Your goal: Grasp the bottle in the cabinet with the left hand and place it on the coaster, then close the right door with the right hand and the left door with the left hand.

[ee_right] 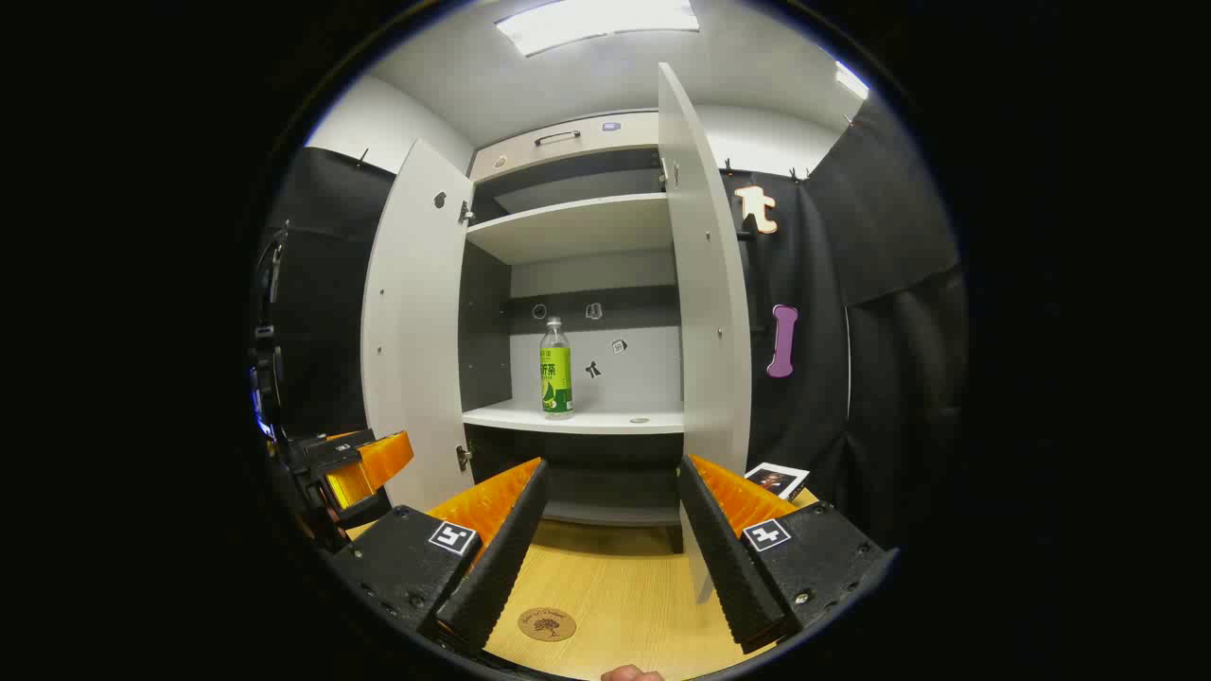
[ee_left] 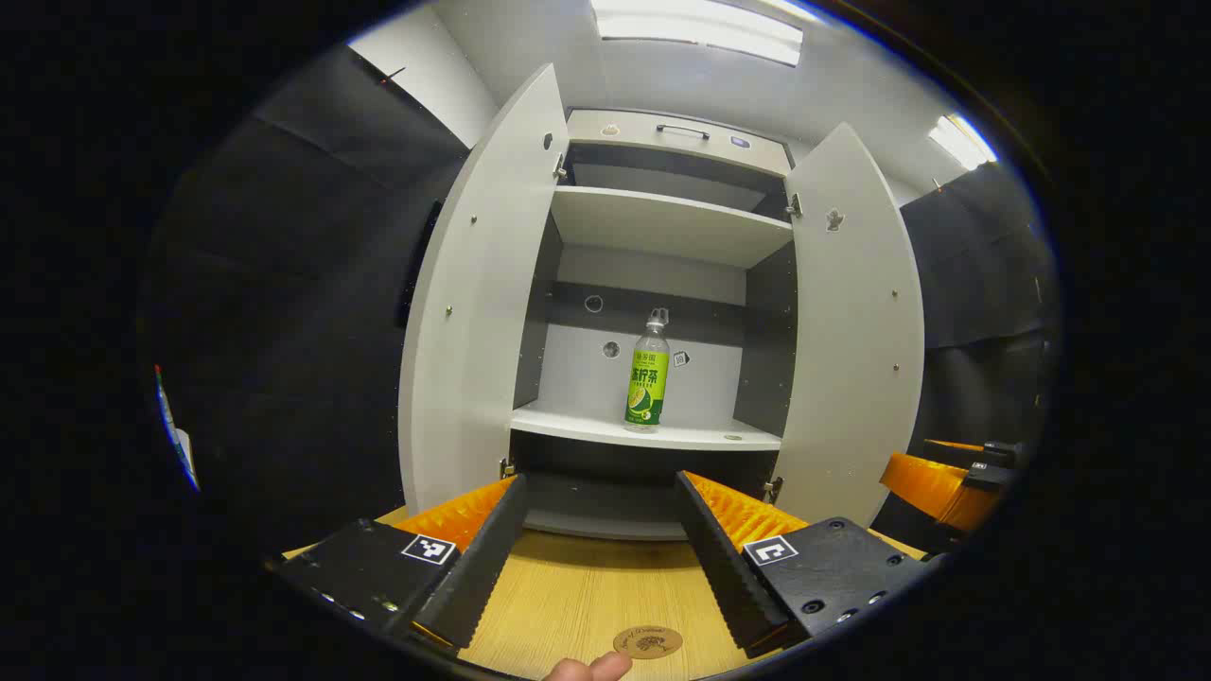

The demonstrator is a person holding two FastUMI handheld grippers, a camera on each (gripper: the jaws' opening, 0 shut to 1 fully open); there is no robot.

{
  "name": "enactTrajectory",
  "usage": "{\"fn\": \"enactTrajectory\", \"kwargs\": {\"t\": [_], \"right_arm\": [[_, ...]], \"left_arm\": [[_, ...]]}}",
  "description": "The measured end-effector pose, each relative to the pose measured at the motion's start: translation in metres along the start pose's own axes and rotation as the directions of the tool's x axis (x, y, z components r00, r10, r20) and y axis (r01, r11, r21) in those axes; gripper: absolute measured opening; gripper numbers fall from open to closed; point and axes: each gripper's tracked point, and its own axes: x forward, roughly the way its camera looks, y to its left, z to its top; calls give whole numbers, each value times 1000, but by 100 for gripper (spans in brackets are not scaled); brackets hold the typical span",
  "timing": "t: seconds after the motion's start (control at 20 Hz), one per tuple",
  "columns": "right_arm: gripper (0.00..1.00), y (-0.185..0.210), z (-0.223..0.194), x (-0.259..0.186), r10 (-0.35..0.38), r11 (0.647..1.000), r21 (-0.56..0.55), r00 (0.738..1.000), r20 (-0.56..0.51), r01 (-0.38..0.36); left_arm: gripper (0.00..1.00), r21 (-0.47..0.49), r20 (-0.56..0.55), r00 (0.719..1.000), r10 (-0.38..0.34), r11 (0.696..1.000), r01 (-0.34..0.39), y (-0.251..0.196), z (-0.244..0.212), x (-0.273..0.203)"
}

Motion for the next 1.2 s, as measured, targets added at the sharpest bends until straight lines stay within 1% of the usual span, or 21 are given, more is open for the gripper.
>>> {"fn": "enactTrajectory", "kwargs": {"t": [0.1,0.15,0.2,0.4,0.85,1.05,1.1,1.15,1.2], "right_arm": [[84,1,-2,0,2,1000,6,1000,-6,-2],[84,2,-3,1,4,1000,9,1000,-6,-3],[84,2,-3,3,6,1000,10,1000,-5,-6],[84,5,-2,1,8,1000,17,1000,-3,-8],[84,-11,-2,-6,-30,999,17,1000,-3,30],[84,-11,-4,-6,-29,999,23,1000,-9,29],[84,-11,-4,-5,-28,999,25,1000,-9,29],[84,-12,-5,-5,-29,999,27,1000,-11,29],[84,-12,-5,-5,-30,999,28,999,-11,30]], "left_arm": [[94,6,-1,1000,-3,1000,3,0,0,0],[90,12,0,1000,-2,1000,2,0,1,0],[95,16,1,1000,-4,1000,4,-1,2,0],[95,23,4,1000,-17,1000,17,-3,3,2],[94,28,3,999,-40,999,40,-13,6,9],[95,1,-2,997,-78,997,78,-22,11,24],[99,-1,-9,996,-92,996,92,-25,11,31],[94,-1,-15,994,-113,994,113,-30,12,39],[94,2,-22,990,-142,990,142,-36,13,50]]}}
